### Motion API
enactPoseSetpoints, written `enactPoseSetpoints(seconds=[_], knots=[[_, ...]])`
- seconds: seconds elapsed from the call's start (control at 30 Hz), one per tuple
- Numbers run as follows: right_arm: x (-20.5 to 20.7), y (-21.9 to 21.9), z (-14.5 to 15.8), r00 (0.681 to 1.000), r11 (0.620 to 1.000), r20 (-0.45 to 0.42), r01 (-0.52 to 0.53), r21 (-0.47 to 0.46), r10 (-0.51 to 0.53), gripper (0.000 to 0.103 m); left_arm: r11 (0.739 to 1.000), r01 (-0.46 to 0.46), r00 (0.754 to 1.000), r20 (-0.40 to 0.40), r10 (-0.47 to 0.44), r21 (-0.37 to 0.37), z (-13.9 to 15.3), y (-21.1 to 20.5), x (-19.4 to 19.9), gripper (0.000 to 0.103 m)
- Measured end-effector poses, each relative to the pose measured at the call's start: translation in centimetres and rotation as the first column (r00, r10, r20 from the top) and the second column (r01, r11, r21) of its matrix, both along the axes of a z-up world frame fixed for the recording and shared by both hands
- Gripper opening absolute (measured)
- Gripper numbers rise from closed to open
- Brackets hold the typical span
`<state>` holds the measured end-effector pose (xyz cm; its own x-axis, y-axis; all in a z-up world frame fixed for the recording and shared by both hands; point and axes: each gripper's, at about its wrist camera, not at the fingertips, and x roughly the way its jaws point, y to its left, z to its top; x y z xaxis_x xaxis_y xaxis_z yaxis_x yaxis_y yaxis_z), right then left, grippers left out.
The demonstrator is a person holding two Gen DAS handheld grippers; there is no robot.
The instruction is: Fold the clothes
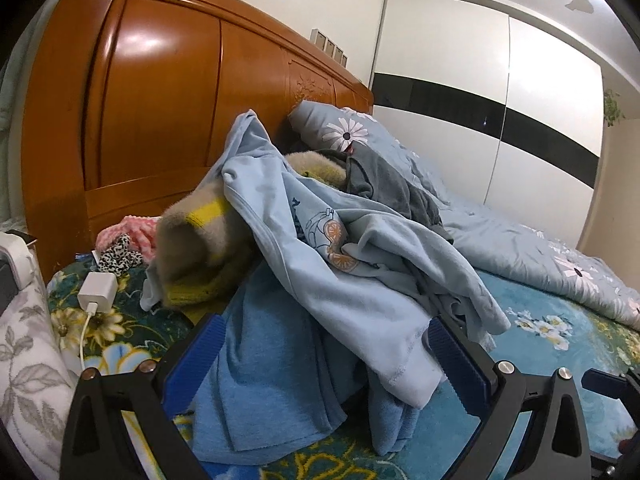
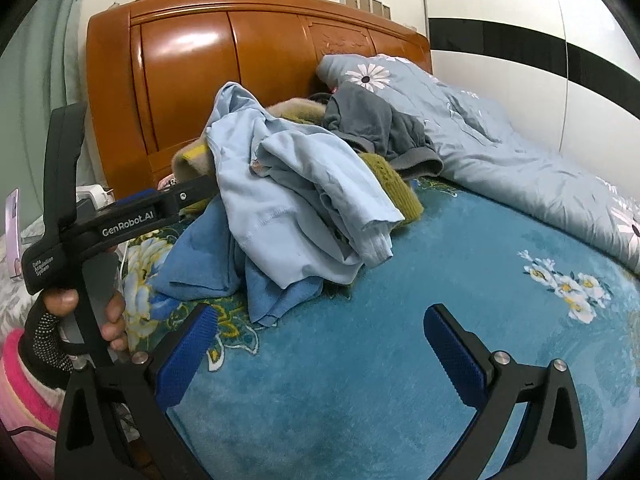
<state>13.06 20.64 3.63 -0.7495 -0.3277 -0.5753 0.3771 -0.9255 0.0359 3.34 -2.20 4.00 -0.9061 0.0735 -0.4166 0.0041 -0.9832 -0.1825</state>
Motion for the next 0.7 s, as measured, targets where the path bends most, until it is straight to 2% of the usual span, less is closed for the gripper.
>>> enactPoseSetpoints(seconds=[0.23, 0.7], knots=[[0.0, -0.5, -0.1, 1.0, 0.999, -0.016, 0.014, 0.046, -0.014, 0.103, 1.0, -0.013, 1.0, -0.003, 0.013, -0.012, -0.1, -0.2, -0.1, 0.103], [-0.5, 0.0, -1.2, 0.999, 0.998, 0.02, 0.036, 0.056, -0.037, 0.103, 1.0, -0.005, 0.998, 0.059, 0.004, 0.013, -1.5, -0.5, -1.4, 0.103]])
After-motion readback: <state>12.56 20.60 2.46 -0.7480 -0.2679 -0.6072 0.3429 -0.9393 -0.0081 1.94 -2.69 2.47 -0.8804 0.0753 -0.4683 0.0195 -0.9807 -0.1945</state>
